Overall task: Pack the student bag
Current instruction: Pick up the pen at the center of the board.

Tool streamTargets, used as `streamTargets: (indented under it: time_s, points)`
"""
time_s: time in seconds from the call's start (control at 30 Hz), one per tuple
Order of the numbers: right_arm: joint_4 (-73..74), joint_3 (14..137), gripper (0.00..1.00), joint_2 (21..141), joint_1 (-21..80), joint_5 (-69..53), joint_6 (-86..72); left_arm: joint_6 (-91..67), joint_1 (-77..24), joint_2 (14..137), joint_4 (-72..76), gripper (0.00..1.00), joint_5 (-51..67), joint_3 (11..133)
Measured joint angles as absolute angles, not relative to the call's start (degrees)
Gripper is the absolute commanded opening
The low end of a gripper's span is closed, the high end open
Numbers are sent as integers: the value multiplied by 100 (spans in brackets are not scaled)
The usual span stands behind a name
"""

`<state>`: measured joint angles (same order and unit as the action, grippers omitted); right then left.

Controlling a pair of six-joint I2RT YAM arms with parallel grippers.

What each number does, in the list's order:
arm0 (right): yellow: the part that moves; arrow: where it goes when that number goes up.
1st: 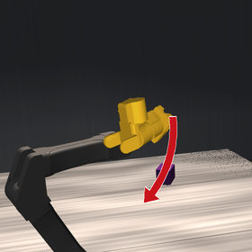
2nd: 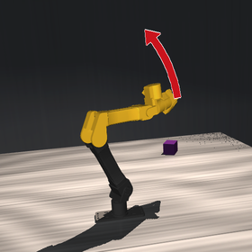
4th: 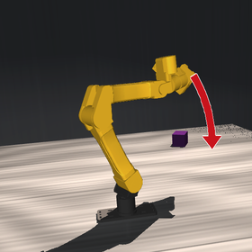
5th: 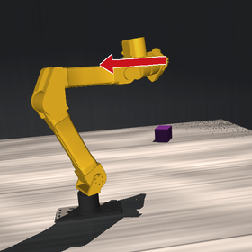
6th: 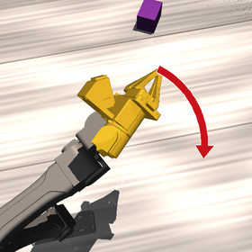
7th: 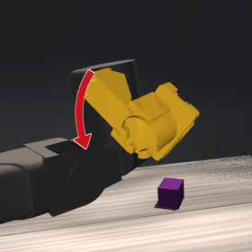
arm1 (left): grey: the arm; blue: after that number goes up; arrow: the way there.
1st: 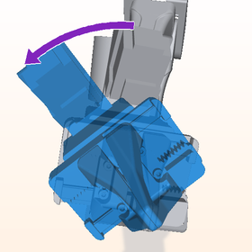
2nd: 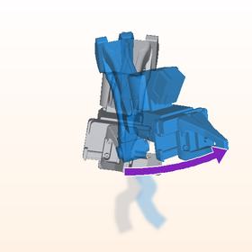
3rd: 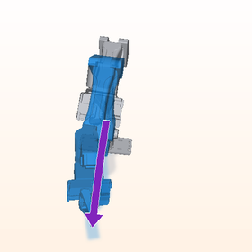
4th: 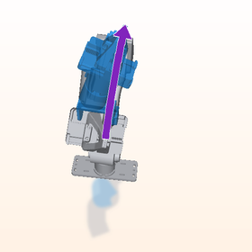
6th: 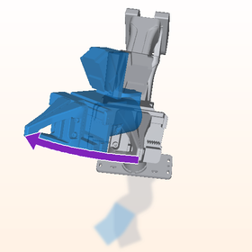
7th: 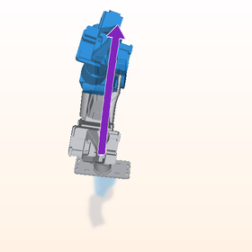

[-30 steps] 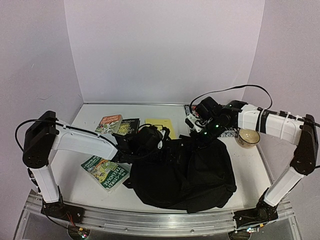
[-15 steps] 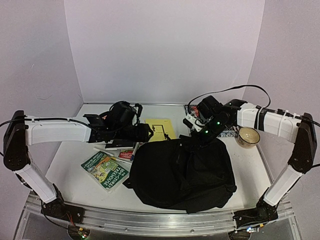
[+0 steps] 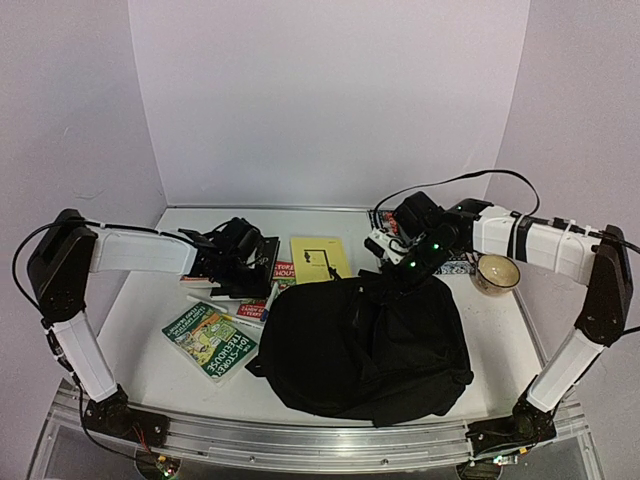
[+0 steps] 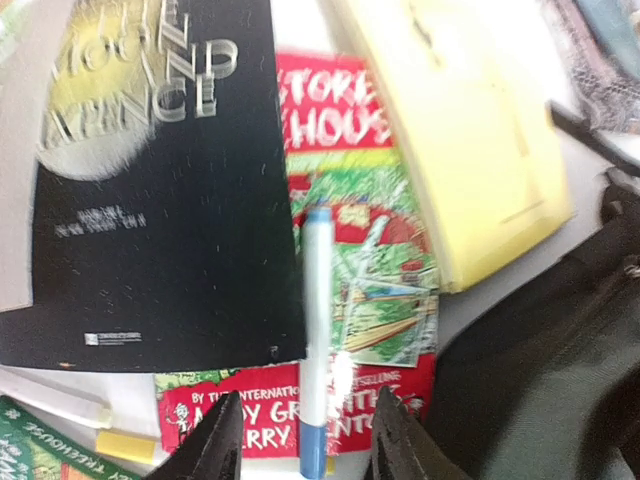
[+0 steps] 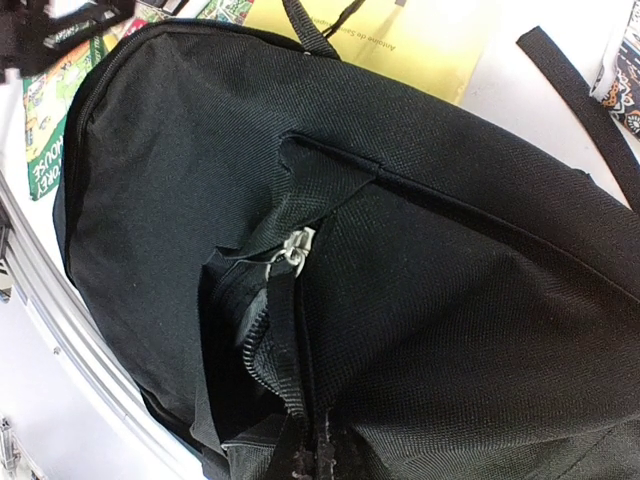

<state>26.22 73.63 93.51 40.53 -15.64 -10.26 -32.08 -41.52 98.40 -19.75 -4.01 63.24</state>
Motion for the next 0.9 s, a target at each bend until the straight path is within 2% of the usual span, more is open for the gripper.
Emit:
streamTargets:
  time_s: [0.27,0.57,0.7,0.9]
  points:
    - [2617,7334,0,9343,4053,-1570,-1025,-2998,-4152,10370,-2201,33,-249,6580]
    - [2617,7334,0,9343,4051,-1666,-1026,-2975,-4153,10779,-2197,31,20,6709]
    - [2617,7334,0,9343,4051,-1714,-1028,-2971,-4158,10836,-2205,23,17,6747]
    - [2617,7334,0,9343,4051,-1758,-1031,-2964,-4208,10897,-2315,4,-244,6818]
